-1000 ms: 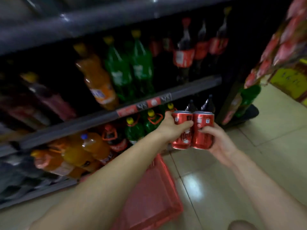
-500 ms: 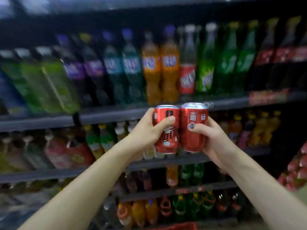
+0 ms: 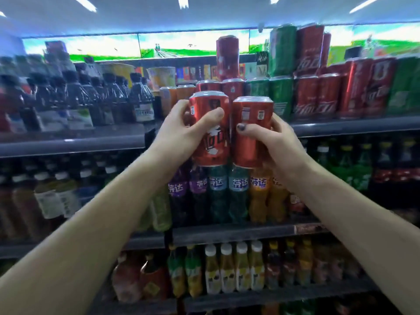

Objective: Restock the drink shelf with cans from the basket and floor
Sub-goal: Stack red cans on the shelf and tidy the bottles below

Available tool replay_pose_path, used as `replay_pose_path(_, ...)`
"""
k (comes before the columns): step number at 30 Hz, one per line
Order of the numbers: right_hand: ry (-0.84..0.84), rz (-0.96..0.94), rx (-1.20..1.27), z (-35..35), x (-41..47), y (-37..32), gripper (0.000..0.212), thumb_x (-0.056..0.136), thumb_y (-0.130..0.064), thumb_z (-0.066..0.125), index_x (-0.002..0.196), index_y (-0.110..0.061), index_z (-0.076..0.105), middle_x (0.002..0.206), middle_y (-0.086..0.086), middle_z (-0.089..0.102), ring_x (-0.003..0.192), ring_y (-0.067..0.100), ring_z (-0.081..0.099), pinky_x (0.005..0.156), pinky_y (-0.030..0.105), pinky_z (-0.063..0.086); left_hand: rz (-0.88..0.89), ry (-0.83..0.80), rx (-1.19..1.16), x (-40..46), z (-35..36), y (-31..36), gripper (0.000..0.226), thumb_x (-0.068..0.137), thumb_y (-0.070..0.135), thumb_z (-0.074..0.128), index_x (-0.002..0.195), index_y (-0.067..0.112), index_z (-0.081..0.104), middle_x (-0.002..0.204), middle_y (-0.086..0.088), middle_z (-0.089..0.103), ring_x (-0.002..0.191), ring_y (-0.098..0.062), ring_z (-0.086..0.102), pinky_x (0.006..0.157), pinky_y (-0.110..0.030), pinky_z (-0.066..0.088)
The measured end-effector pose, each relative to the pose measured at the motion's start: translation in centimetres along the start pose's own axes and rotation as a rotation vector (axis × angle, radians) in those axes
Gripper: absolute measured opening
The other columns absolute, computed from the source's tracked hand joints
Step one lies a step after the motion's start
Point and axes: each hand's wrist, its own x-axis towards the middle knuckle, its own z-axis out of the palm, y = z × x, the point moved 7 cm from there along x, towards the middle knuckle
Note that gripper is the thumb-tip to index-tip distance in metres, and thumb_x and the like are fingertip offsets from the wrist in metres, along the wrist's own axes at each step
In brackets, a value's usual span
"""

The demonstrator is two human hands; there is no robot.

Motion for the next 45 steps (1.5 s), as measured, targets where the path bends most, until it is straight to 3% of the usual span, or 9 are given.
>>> replay_pose_path(4,0.075,-0.067,-0.082,-0.2,2.6,-2.3,0.042,0.076,-0.026,0.085,0.115,-0.020,0.072,0.110,0.005,0.078,0.104,0.025,0.076,0.094,0.053,0.060,0.077,0.018,0.009,2.3,-1.3,1.5,0.054,0.088,0.045,0.079,0.131,0.018,0.060,0.117,-0.006,0.076,0.101,-0.019,0.078,0.088,-0.046,0.064)
replay_pose_path(11,0.151,-0.116,-0.099,-1.4,7.2,-5.8,0.040,0.074,-0.028,0.087,0.110,-0.019,0.075,0.104,0.003,0.080,0.095,0.020,0.078,0.087,0.046,0.064,0.082,0.140,-0.091,7.2,-2.5,3.4,0.060,0.086,0.043,0.083,0.131,0.012,0.058,0.118,-0.011,0.074,0.095,-0.025,0.079,0.081,-0.049,0.065)
replay_pose_path(20,0.155,-0.198,-0.114,-1.7,11.8,-9.0,0.052,0.081,-0.028,0.087,0.124,-0.016,0.059,0.109,0.007,0.074,0.086,0.016,0.078,0.063,0.026,0.062,0.114,0.287,-0.073,13.1,-2.1,5.3,0.052,0.088,0.040,0.082,0.128,0.017,0.058,0.111,-0.005,0.073,0.084,-0.013,0.078,0.065,-0.027,0.063)
replay_pose_path(24,0.201,-0.225,-0.190,-1.7,14.3,-9.1,0.046,0.078,-0.042,0.085,0.114,-0.026,0.061,0.111,0.002,0.074,0.092,0.017,0.077,0.078,0.034,0.065,0.153,0.305,-0.043,15.3,-2.3,5.6,0.053,0.087,0.041,0.083,0.128,0.016,0.060,0.111,-0.005,0.072,0.093,-0.016,0.077,0.076,-0.034,0.066)
replay_pose_path(27,0.219,-0.252,-0.236,-1.3,16.4,-9.1,0.044,0.076,-0.050,0.083,0.109,-0.033,0.059,0.114,-0.002,0.072,0.099,0.015,0.074,0.090,0.036,0.060,0.179,0.299,-0.025,17.3,-2.9,6.1,0.052,0.089,0.040,0.082,0.128,0.016,0.057,0.113,-0.005,0.070,0.091,-0.014,0.076,0.066,-0.027,0.064)
replay_pose_path(33,0.270,-0.266,-0.281,-0.5,20.1,-8.8,0.040,0.073,-0.050,0.082,0.101,-0.035,0.059,0.107,-0.002,0.074,0.097,0.017,0.074,0.089,0.038,0.062,0.179,0.271,-0.033,21.2,-3.6,6.0,0.050,0.090,0.035,0.082,0.127,0.018,0.052,0.109,0.000,0.066,0.085,-0.010,0.072,0.054,-0.020,0.058)
replay_pose_path(38,0.306,-0.229,-0.266,-0.6,22.1,-7.7,0.036,0.077,-0.043,0.084,0.102,-0.033,0.061,0.104,-0.003,0.074,0.092,0.016,0.076,0.085,0.039,0.064,0.137,0.212,-0.053,23.7,-2.3,4.7,0.048,0.088,0.035,0.083,0.123,0.016,0.056,0.110,-0.006,0.073,0.083,-0.012,0.076,0.060,-0.024,0.061)
replay_pose_path(42,0.340,-0.235,-0.345,-0.8,22.7,-6.7,0.051,0.073,-0.052,0.083,0.114,-0.027,0.065,0.107,-0.006,0.073,0.097,0.014,0.073,0.088,0.040,0.062,0.178,0.156,-0.048,23.9,-1.1,3.2,0.050,0.087,0.035,0.085,0.125,0.011,0.061,0.105,-0.008,0.075,0.084,-0.015,0.079,0.070,-0.029,0.065)
replay_pose_path(45,0.353,-0.240,-0.370,-0.9,22.9,-6.4,0.047,0.075,-0.051,0.083,0.111,-0.027,0.065,0.107,-0.008,0.071,0.098,0.012,0.072,0.091,0.039,0.061,0.193,0.147,-0.050,23.8,-0.8,2.0,0.062,0.077,0.047,0.088,0.123,0.013,0.064,0.109,-0.012,0.075,0.091,-0.021,0.079,0.081,-0.040,0.066)
